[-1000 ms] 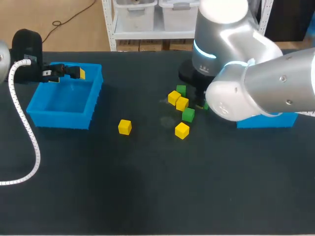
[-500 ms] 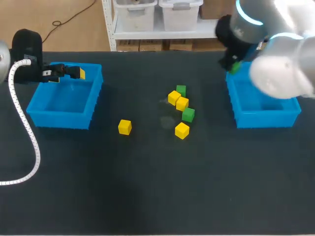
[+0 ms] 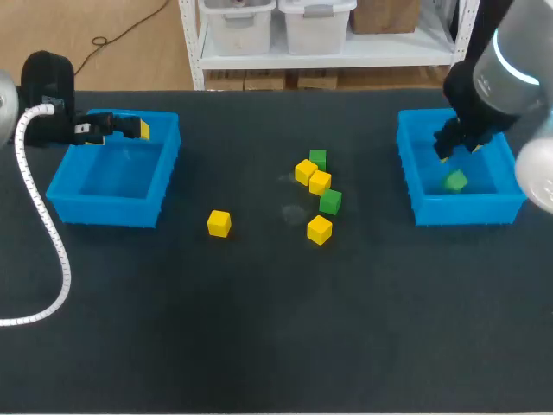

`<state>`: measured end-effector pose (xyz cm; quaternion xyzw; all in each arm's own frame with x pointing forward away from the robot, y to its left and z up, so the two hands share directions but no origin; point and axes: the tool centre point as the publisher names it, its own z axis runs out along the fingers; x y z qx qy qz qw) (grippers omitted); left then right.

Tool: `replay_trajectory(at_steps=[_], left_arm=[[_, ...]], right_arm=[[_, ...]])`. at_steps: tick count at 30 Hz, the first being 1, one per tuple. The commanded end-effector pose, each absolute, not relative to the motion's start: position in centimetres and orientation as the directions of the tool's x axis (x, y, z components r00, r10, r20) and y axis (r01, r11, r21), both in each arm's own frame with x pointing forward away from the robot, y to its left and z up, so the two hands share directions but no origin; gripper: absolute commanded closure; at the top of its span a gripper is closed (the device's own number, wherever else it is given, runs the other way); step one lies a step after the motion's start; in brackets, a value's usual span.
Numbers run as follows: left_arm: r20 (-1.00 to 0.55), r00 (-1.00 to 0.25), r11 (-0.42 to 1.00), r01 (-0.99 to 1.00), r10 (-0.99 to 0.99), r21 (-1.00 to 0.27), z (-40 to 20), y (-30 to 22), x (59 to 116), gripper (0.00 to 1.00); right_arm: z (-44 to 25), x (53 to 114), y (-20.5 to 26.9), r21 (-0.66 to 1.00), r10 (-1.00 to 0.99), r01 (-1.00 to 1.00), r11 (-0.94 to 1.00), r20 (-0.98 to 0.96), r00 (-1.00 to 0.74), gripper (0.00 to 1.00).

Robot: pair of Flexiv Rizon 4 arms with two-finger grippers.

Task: Put the green cubes in the right bin and the yellow cubes in the left bin.

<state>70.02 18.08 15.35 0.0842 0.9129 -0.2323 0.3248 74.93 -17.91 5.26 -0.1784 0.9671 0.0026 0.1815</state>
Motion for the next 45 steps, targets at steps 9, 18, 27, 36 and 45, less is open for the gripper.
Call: replay_trajectory(at_steps=[9, 18, 27, 36, 45], left_arm=[[-0.638, -0.770, 0.870, 0.315, 0.002, -0.378, 15.1, 18.3, 70.0, 0.00], [-0.638, -0.770, 0.870, 0.315, 0.002, -0.378, 15.1, 18.3, 70.0, 0.00], [-0.638, -0.770, 0.870, 0.315, 0.002, -0.378, 15.1, 18.3, 70.0, 0.00], [-0.638, -0.770, 0.870, 0.315, 0.002, -0.378, 15.1, 18.3, 70.0, 0.00], [-0.638, -0.770, 0.870, 0.315, 0.002, -0.378, 15.1, 18.3, 70.0, 0.00]], right_arm=[[8.7, 75.9, -9.4, -0.107, -0.512, -0.527, 0.843, -0.461, -0.725, 0.00], [8.4, 74.9, -3.2, -0.142, -0.681, -0.695, 0.705, -0.410, -0.607, 0.00], [3.1, 72.8, 0.2, -0.083, -0.773, -0.793, 0.604, -0.302, -0.558, 0.00], [1.3, 71.7, 1.5, -0.051, -0.799, -0.820, 0.569, -0.269, -0.538, 0.00], [-0.7, 71.5, 1.4, -0.037, -0.801, -0.818, 0.574, -0.234, -0.551, 0.00]])
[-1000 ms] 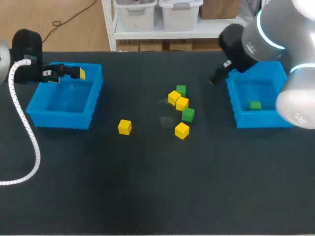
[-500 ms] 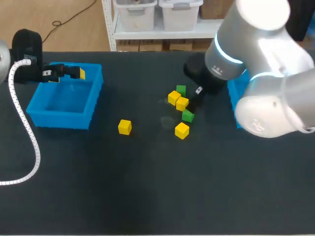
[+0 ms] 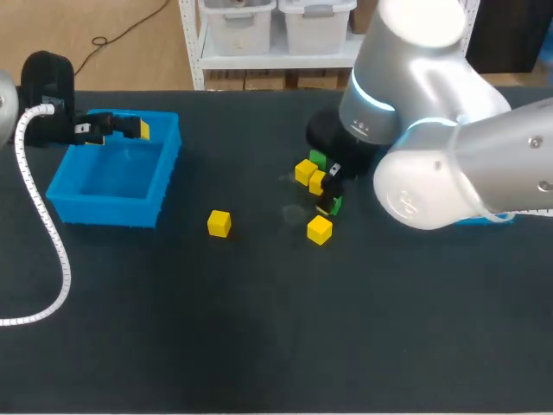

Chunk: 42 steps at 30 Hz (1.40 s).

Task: Put the green cubes in the right bin and the yellow cubes in the left bin.

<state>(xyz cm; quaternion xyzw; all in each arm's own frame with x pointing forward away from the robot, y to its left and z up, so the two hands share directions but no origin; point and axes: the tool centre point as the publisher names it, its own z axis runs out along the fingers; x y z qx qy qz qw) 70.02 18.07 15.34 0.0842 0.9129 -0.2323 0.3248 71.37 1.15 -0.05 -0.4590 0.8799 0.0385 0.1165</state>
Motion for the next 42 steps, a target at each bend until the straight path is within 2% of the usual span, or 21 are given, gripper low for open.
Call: replay_trajectory(at_steps=[1, 2, 3, 4, 6, 7, 17, 22, 31, 42], left_arm=[[-0.638, -0.770, 0.870, 0.315, 0.002, -0.378, 15.1, 18.3, 70.0, 0.00], [-0.638, -0.770, 0.870, 0.315, 0.002, -0.378, 15.1, 18.3, 70.0, 0.00], [-0.638, -0.770, 0.870, 0.315, 0.002, -0.378, 15.1, 18.3, 70.0, 0.00], [-0.638, -0.770, 0.870, 0.315, 0.002, -0.378, 15.1, 18.3, 70.0, 0.00], [-0.638, -0.770, 0.870, 0.315, 0.002, -0.378, 15.1, 18.3, 70.0, 0.00], [-0.638, -0.770, 0.870, 0.315, 0.002, -0.378, 15.1, 18.3, 70.0, 0.00], [-0.638, -0.770, 0.870, 0.315, 0.002, -0.378, 15.1, 18.3, 70.0, 0.00], [-0.638, -0.770, 0.870, 0.315, 0.002, -0.378, 15.1, 18.3, 70.0, 0.00], [-0.638, -0.770, 0.870, 0.315, 0.002, -0.378, 15.1, 18.3, 70.0, 0.00], [-0.638, -0.770, 0.870, 0.315, 0.002, -0.378, 15.1, 18.3, 70.0, 0.00]], right_arm=[[-0.8, 71.5, 1.5, -0.036, -0.802, -0.819, 0.573, -0.232, -0.551, 0.00], [-0.9, 71.5, 1.5, -0.035, -0.802, -0.819, 0.572, -0.232, -0.550, 0.10], [-1.1, 71.4, 1.5, -0.033, -0.803, -0.820, 0.572, -0.230, -0.550, 0.45], [-1.2, 71.4, 1.5, -0.029, -0.803, -0.820, 0.572, -0.227, -0.552, 0.55], [-1.4, 71.5, 1.4, -0.014, -0.795, -0.815, 0.580, -0.227, -0.562, 0.94], [-1.4, 71.5, 1.3, -0.012, -0.795, -0.814, 0.580, -0.227, -0.563, 1.00], [-0.8, 72.0, 0.6, -0.014, -0.777, -0.801, 0.598, -0.256, -0.576, 1.00], [2.4, 73.1, -1.0, -0.044, -0.726, -0.761, 0.647, -0.339, -0.598, 1.00], [9.4, 74.8, -7.9, -0.091, -0.549, -0.592, 0.801, -0.505, -0.666, 1.00], [8.2, 75.1, -15.4, -0.053, -0.364, -0.391, 0.919, -0.498, -0.787, 1.00]])
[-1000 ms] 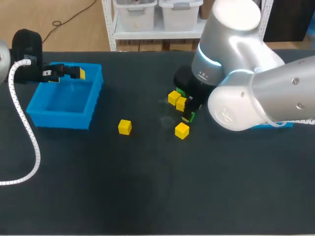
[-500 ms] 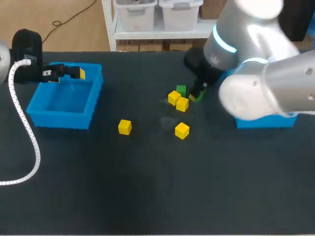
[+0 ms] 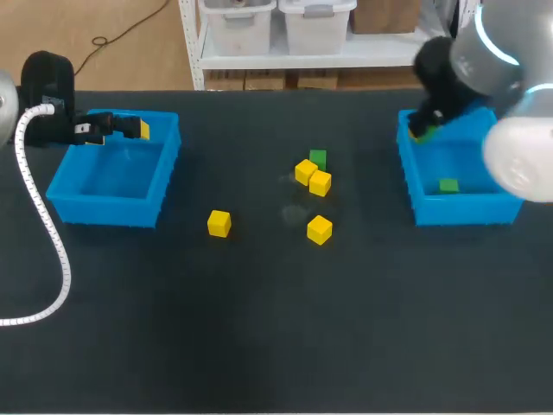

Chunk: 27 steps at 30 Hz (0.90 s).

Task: Put the green cubes in the right bin and the yellow cubes in the left bin.

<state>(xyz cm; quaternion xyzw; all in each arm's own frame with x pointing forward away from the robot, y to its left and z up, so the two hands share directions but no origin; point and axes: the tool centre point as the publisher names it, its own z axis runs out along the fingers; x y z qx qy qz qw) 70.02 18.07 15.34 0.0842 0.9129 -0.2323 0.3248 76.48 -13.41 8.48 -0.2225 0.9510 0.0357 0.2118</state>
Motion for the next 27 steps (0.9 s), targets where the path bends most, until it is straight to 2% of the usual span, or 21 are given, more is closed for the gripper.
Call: replay_trajectory(at_steps=[1, 3, 4, 5, 6, 10, 14, 22, 27], left_arm=[[-0.638, -0.770, 0.870, 0.315, 0.002, -0.378, 15.1, 18.3, 70.0, 0.00], [-0.638, -0.770, 0.870, 0.315, 0.002, -0.378, 15.1, 18.3, 70.0, 0.00], [-0.638, -0.770, 0.870, 0.315, 0.002, -0.378, 15.1, 18.3, 70.0, 0.00], [-0.638, -0.770, 0.870, 0.315, 0.002, -0.378, 15.1, 18.3, 70.0, 0.00], [-0.638, -0.770, 0.870, 0.315, 0.002, -0.378, 15.1, 18.3, 70.0, 0.00], [-0.638, -0.770, 0.870, 0.315, 0.002, -0.378, 15.1, 18.3, 70.0, 0.00], [-0.638, -0.770, 0.870, 0.315, 0.002, -0.378, 15.1, 18.3, 70.0, 0.00], [-0.638, -0.770, 0.870, 0.315, 0.002, -0.378, 15.1, 18.3, 70.0, 0.00], [-0.638, -0.770, 0.870, 0.315, 0.002, -0.378, 15.1, 18.3, 70.0, 0.00]], right_arm=[[7.9, 75.0, -15.9, -0.055, -0.354, -0.377, 0.925, -0.492, -0.796, 1.00], [7.3, 75.0, -16.6, -0.061, -0.353, -0.367, 0.928, -0.460, -0.815, 1.00], [7.0, 75.0, -16.8, -0.071, -0.339, -0.346, 0.935, -0.454, -0.824, 0.88], [6.8, 75.1, -17.0, -0.072, -0.334, -0.339, 0.938, -0.450, -0.828, 0.53], [6.6, 75.1, -17.0, -0.070, -0.330, -0.337, 0.939, -0.451, -0.829, 0.00], [6.6, 75.3, -16.4, -0.068, -0.315, -0.321, 0.944, -0.464, -0.828, 0.00], [7.3, 76.5, -13.4, -0.066, -0.356, -0.376, 0.924, -0.506, -0.786, 0.00], [5.8, 80.6, -5.1, -0.111, -0.562, -0.592, 0.798, -0.489, -0.667, 0.00], [4.3, 83.3, -2.4, -0.133, -0.662, -0.687, 0.714, -0.448, -0.601, 0.00]])
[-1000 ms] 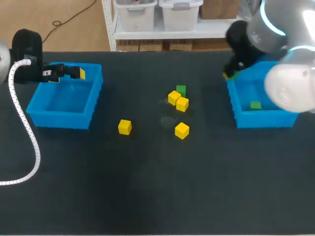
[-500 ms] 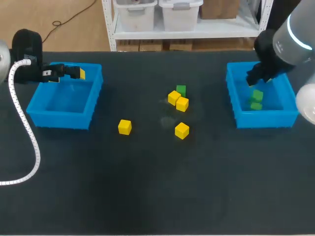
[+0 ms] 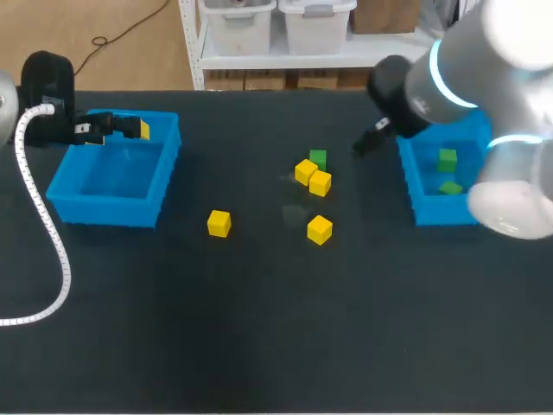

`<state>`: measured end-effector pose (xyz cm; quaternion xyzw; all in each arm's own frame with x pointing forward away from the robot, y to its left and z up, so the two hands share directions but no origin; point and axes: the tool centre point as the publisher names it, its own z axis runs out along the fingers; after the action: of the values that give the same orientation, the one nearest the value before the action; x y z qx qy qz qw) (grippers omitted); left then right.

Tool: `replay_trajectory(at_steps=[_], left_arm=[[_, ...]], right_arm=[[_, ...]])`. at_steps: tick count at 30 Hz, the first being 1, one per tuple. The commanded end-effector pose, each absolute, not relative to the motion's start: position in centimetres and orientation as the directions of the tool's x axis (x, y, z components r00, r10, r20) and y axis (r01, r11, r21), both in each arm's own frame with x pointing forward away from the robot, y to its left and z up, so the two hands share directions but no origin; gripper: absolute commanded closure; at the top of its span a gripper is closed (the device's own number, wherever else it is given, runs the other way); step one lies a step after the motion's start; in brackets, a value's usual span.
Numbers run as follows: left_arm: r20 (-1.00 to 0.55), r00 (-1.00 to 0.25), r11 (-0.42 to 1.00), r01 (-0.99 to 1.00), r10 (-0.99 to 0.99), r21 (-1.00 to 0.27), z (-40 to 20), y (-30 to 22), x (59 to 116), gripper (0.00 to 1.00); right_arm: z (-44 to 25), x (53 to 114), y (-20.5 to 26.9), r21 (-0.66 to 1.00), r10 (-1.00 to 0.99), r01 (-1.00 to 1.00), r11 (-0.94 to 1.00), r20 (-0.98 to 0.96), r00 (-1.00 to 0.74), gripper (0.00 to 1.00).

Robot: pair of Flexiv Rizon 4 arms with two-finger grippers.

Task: Put the green cubes in the right bin and the yellow cubes in the left bin.

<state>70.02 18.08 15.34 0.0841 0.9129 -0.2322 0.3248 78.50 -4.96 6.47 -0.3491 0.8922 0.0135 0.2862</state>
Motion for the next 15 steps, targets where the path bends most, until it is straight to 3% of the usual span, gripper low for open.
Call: replay_trajectory(at_steps=[1, 15], left_arm=[[-0.638, -0.770, 0.870, 0.315, 0.002, -0.378, 15.1, 18.3, 70.0, 0.00], [-0.638, -0.770, 0.870, 0.315, 0.002, -0.378, 15.1, 18.3, 70.0, 0.00]], right_arm=[[4.2, 83.8, -2.0, -0.144, -0.680, -0.702, 0.698, -0.439, -0.587, 0.00], [1.9, 86.3, -0.7, -0.172, -0.802, -0.808, 0.563, -0.347, -0.485, 0.00]])
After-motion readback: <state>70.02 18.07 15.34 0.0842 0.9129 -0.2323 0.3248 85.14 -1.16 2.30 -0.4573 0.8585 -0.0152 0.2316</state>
